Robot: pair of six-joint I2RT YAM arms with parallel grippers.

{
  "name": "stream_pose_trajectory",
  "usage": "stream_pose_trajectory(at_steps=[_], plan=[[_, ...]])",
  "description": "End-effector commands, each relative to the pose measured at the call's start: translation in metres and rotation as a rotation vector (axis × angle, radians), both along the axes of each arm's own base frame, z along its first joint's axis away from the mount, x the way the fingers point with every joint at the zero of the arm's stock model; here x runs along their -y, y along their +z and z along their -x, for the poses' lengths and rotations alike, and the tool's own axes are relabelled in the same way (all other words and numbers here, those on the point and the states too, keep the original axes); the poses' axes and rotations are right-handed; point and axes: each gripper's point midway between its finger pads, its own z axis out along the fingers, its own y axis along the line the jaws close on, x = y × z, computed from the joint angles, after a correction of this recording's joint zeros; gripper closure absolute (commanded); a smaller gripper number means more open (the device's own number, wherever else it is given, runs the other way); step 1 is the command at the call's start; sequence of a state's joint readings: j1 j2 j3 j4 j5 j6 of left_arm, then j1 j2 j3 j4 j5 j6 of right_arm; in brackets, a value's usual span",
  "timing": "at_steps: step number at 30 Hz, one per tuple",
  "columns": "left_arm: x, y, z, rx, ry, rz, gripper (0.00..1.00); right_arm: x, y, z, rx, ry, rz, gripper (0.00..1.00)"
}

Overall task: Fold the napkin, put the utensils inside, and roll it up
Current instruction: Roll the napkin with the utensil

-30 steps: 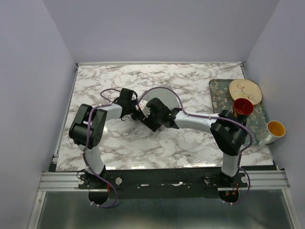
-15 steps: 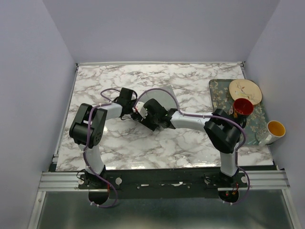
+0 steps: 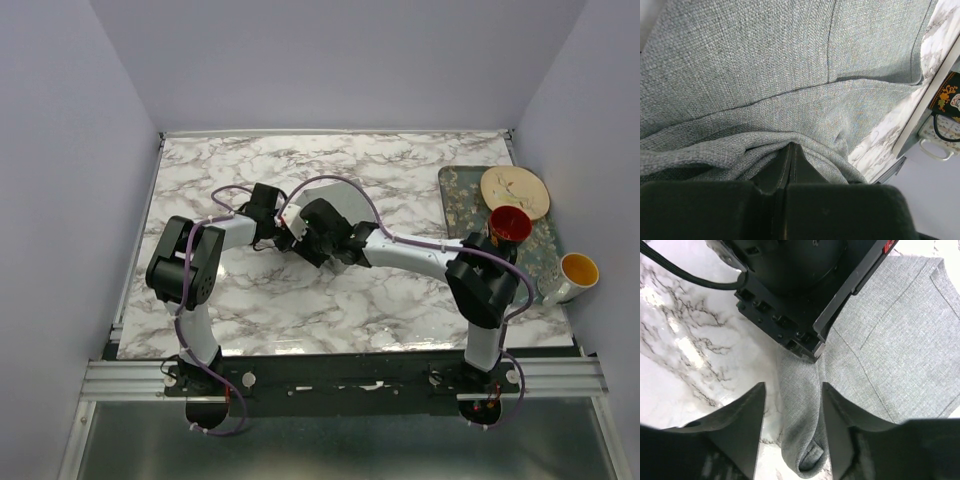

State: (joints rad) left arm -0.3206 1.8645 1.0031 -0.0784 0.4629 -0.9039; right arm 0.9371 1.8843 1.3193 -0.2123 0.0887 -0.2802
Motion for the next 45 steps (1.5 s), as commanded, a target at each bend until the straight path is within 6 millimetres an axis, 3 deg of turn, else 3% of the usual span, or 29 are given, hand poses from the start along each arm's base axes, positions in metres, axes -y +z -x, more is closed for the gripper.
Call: stream_pose_trajectory(at_steps=[1, 17, 24, 33, 45], plan=[[-0.031, -0.044, 0.015, -0.096, 0.042, -0.151, 1.00, -0.009, -0.006, 0.016, -0.086, 0.036, -0.027, 0.50], [-0.033, -0.040, 0.014, -0.090, 0.047, -0.143, 1.00, 0.018, -0.056, 0.001, -0.156, -0.014, 0.056, 0.53], [-0.032, -0.040, 0.012, -0.090, 0.045, -0.136, 1.00, 0.026, -0.066, -0.005, -0.133, -0.029, 0.105, 0.47], [-0.031, -0.035, 0.009, -0.085, 0.042, -0.121, 1.00, 0.040, -0.095, -0.005, -0.146, -0.068, 0.185, 0.43], [-0.029, -0.019, 0.001, -0.060, 0.025, -0.081, 1.00, 0.049, -0.104, -0.001, -0.266, -0.093, 0.185, 0.62]])
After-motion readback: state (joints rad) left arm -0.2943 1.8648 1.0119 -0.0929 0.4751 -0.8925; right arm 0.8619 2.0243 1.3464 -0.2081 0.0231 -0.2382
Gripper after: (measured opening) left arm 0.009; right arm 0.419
